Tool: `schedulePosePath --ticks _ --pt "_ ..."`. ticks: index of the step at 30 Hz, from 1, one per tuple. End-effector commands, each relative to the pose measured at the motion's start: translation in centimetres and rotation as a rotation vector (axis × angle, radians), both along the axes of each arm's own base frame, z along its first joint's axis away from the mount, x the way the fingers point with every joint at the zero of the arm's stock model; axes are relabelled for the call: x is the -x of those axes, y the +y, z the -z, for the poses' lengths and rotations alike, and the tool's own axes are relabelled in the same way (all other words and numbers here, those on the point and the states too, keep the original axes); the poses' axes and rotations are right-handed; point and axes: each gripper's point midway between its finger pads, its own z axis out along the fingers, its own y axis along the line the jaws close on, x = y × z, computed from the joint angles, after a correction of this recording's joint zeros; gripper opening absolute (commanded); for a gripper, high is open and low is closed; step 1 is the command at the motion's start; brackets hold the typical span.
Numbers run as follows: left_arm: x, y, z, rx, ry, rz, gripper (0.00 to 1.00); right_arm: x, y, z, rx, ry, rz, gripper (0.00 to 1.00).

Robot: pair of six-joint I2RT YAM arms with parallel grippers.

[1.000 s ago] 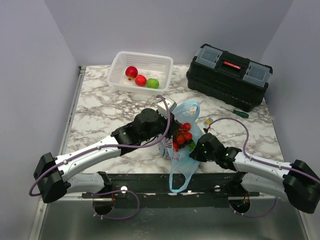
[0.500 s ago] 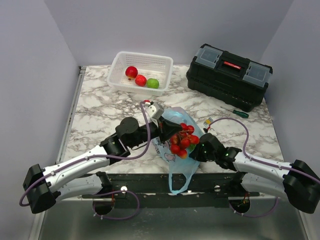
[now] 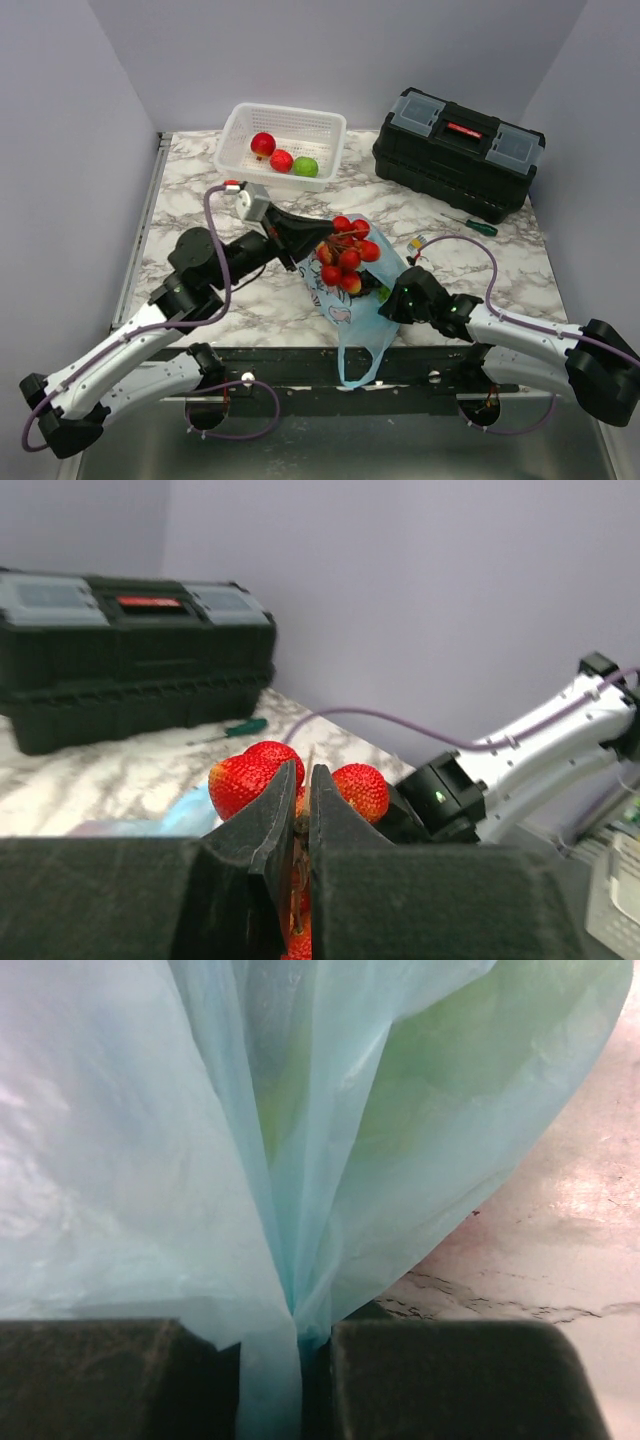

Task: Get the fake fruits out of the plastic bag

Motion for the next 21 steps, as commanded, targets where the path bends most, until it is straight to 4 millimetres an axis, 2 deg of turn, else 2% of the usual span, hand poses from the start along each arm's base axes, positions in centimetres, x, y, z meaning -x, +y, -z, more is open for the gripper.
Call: schedulePosePath --ticks 1,4,9,14,17,21 --pt "-2.0 4.9 -1.9 -0.100 -0.057 -0.234 0.00 0.2 -0.6 0.7 0.038 0.005 0.005 0.14" --pt "-3.5 8.4 -2.1 -0.147 -0.069 -0.412 0.00 0.2 -0.6 0.7 0.037 0.003 0.002 0.14" --pt "-4.7 13.4 -2.6 -0.208 -0.090 -0.637 0.00 0.3 -0.6 0.8 0.036 0.007 -0.005 0.14" --pt "-7.5 18.6 -1.0 -0.241 0.048 -0.959 0.00 0.3 -0.4 0.8 0.034 0.008 -0.011 0.14" --pt "-9.1 18.8 0.0 -0.201 0.127 -0.983 0.00 0.3 -0.5 0.8 0.036 0.009 -0.011 0.14" --pt "-12.3 19.1 1.3 -0.130 0.204 -1.027 0.00 0.3 -0.5 0.6 0.031 0.003 -0.006 0.14"
